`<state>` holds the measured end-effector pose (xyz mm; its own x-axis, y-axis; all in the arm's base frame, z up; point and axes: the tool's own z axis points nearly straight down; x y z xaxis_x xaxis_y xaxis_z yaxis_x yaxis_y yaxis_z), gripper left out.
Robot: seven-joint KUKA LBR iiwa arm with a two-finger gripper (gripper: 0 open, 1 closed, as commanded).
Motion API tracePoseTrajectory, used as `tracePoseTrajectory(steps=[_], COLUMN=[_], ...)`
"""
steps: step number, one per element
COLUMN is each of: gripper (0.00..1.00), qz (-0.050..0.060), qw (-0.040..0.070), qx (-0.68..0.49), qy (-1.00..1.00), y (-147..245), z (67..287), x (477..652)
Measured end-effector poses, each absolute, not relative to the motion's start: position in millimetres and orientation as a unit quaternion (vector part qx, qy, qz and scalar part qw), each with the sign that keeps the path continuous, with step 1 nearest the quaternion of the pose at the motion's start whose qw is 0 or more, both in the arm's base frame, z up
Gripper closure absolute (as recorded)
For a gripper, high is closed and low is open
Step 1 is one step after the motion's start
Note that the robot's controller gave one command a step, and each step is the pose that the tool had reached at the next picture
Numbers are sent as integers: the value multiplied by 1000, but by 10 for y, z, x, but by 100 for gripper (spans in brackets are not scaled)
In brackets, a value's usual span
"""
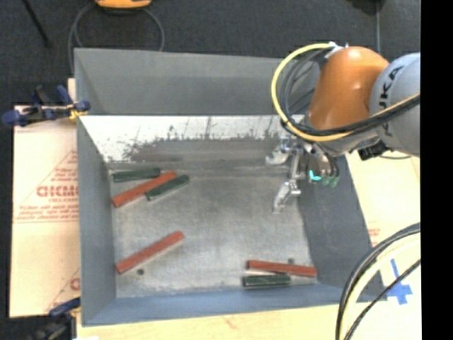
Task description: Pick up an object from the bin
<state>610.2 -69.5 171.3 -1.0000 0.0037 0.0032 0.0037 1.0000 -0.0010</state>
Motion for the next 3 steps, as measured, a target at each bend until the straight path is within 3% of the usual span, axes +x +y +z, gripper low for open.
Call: tracePoseTrajectory(steps=[1,2,3], gripper=[0,0,0], qz=[1,2,0], qw=[-2,-4,-2], qx=[-1,37,32], qy=[-1000,-999,-999], y=[-694,-507,-422], z=[1762,1709,1324], x=[6119,5786,5643])
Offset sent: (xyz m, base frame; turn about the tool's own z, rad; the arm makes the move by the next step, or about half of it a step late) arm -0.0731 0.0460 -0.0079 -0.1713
